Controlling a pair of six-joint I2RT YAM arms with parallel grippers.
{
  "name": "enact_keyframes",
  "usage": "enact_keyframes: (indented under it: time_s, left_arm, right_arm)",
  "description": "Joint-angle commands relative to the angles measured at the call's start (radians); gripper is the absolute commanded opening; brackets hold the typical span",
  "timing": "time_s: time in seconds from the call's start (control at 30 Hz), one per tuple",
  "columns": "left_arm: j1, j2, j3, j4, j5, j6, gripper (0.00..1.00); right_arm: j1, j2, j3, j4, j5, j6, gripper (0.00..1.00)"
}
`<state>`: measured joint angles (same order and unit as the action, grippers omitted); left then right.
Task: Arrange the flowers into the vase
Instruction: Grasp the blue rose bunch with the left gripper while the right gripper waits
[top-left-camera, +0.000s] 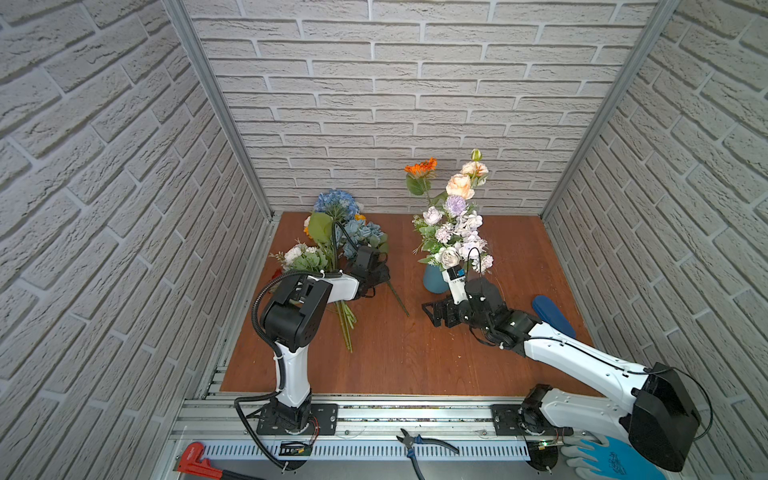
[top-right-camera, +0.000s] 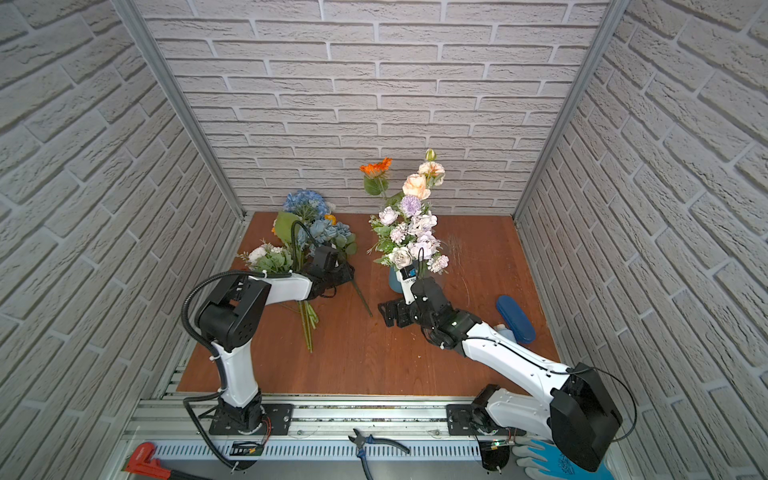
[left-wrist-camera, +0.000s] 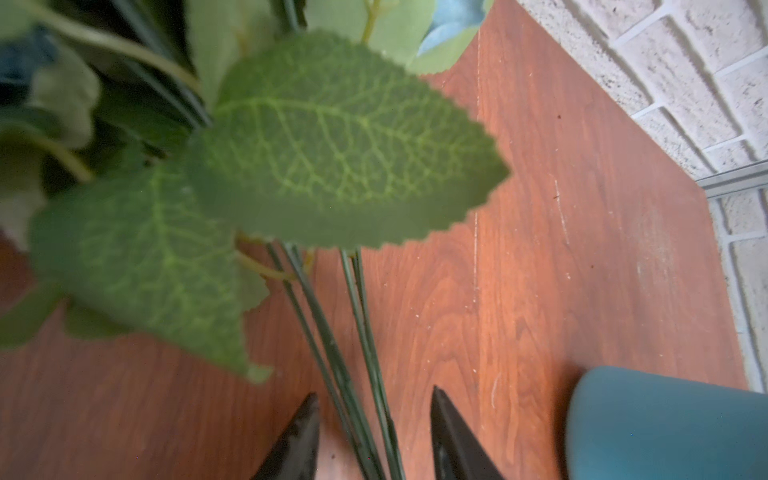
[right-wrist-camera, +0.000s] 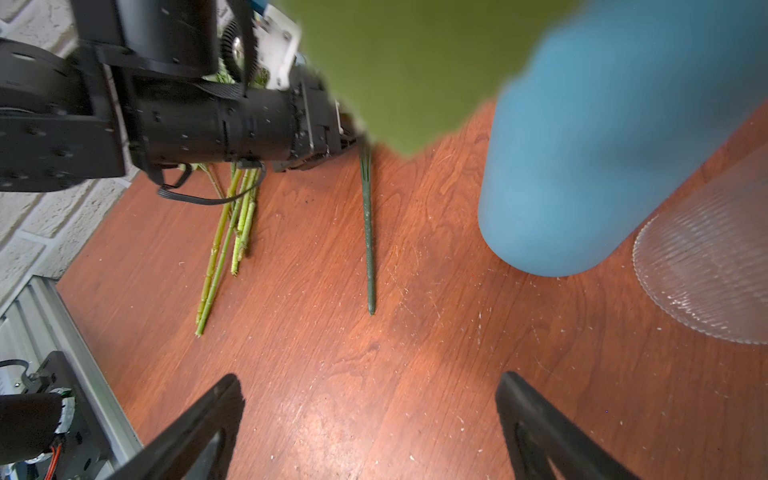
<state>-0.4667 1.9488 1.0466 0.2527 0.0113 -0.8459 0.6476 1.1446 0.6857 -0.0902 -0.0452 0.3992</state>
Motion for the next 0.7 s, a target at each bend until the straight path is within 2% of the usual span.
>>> enact_keyframes:
  time_s: [0.0,0.23,0.37,0.43,0.67]
  left_arm:
    - [-0.005,0.025,0.024,0.007,-0.014,0.015,0.35]
    - [-0.005,0.021,0.014,0.023,-0.007,0.022,0.16]
    - [-0.004,0.003,0.002,0.038,0.002,0.020,0.09]
    - [-0.005,-0.013,-0.007,0.046,0.004,0.016,0.00]
    - [-0.005,-0.111,-0.055,0.067,-0.002,0.007,0.00]
  right_arm:
    - [0.009,-0.028,-0.010,0.022,0.016,-0.020,0.96]
    - [0.010,-0.059,-0.017,0.017,0.043,-0.023,0.96]
    - [0.011,-0.067,-0.018,0.017,0.051,-0.023,0.96]
    - [0.010,-0.066,-0.016,0.013,0.052,-0.026,0.96]
    - [0.010,-0.078,-0.008,0.004,0.060,-0.034,0.96]
